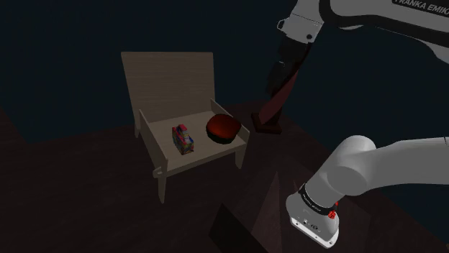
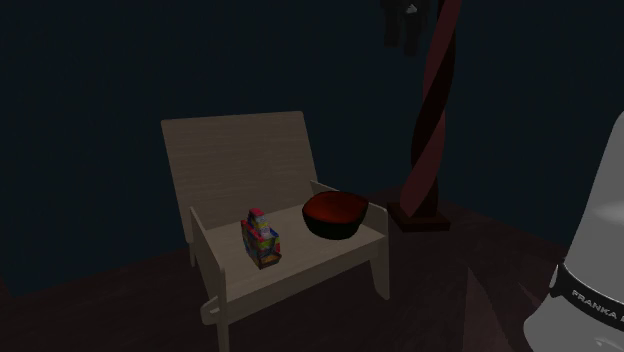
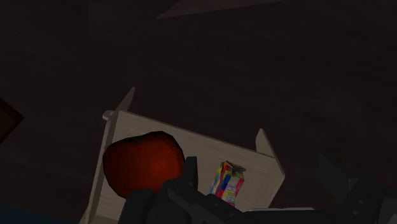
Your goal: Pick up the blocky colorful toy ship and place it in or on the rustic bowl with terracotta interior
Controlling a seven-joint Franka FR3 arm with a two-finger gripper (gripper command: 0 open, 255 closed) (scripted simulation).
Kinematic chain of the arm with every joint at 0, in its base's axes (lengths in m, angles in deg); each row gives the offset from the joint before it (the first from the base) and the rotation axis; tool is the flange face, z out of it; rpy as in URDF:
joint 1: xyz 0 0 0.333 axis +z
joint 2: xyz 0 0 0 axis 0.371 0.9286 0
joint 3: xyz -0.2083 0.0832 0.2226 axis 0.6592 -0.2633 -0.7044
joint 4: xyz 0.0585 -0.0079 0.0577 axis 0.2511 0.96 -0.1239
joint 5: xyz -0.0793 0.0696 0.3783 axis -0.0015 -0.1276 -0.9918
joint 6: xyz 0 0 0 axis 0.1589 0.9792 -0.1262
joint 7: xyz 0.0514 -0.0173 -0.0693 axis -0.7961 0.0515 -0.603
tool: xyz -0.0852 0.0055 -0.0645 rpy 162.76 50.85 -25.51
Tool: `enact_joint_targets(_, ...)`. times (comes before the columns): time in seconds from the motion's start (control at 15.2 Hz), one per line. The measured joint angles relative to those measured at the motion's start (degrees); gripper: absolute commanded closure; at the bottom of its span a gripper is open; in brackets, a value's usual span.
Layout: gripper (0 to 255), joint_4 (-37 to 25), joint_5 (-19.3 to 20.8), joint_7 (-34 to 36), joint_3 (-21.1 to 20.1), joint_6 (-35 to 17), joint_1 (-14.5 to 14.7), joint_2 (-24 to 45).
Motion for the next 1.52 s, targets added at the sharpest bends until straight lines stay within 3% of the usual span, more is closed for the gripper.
enact_joint_targets(0.26,0,2.7,-0.5,1.0,-1.1,-4.5,0.0,1.4)
enact_joint_targets(0.92,0,9.0,-1.6,5.9,-6.3,-26.3,-0.5,14.5)
enact_joint_targets(1.52,0,7.4,1.7,12.6,-10.6,-45.1,-2.0,33.1)
